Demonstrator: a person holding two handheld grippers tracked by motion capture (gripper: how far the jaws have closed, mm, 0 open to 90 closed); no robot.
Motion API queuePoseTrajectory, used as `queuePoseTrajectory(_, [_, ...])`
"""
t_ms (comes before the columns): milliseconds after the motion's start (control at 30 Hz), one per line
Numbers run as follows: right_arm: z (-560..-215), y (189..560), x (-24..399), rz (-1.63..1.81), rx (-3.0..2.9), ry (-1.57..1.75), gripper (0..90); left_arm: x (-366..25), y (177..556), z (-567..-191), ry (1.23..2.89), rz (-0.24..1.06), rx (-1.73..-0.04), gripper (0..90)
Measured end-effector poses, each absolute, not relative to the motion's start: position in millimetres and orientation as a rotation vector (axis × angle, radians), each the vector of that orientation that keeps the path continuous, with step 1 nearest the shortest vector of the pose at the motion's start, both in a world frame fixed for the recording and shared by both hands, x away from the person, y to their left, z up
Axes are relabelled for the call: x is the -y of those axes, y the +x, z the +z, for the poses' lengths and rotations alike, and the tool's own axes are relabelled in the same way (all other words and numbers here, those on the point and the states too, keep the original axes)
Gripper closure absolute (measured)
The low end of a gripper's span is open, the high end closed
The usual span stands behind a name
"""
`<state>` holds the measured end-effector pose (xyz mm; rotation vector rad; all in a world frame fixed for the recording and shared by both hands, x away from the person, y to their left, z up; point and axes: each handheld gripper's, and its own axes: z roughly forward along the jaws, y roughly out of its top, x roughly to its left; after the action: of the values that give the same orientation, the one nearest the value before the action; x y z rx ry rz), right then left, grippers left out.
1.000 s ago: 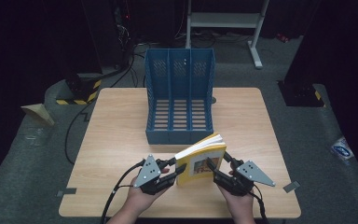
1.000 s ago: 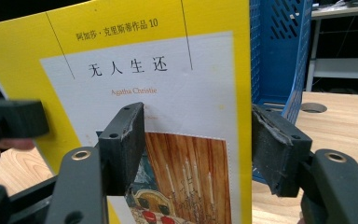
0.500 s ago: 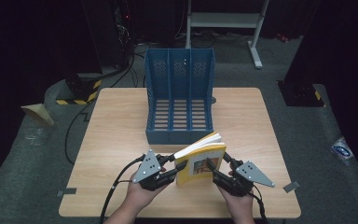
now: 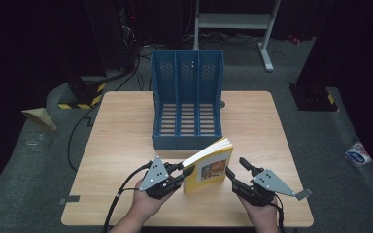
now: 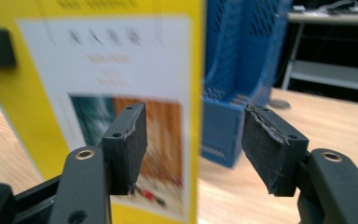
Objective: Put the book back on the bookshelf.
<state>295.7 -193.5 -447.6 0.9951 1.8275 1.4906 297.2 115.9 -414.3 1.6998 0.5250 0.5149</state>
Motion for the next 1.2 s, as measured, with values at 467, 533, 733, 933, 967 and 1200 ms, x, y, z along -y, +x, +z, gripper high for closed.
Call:
queuePoseTrajectory(467, [-482,297,203,1.423,-1.829,1.083,41.6,-163,288,-418,1.653,0.597,-0.596,76.3])
queuePoseTrajectory(533, [-484,298,202,1.418,-1.835,1.087,41.6,-172,287,-418,1.653,0.613,-0.606,76.3])
queuePoseTrajectory(733, [-486,299,201,1.405,-1.844,1.095,42.0,-199,284,-416,1.649,0.632,-0.645,76.3])
queuePoseTrajectory(933, [-488,300,204,1.399,-1.833,1.109,42.4,-224,278,-417,1.648,0.615,-0.670,76.2])
queuePoseTrajectory(967, [-488,300,204,1.397,-1.836,1.107,42.4,-226,277,-417,1.648,0.608,-0.672,76.1])
queuePoseTrajectory(1200, [-490,300,199,1.395,-1.855,1.101,42.3,-223,278,-415,1.656,0.599,-0.670,74.8])
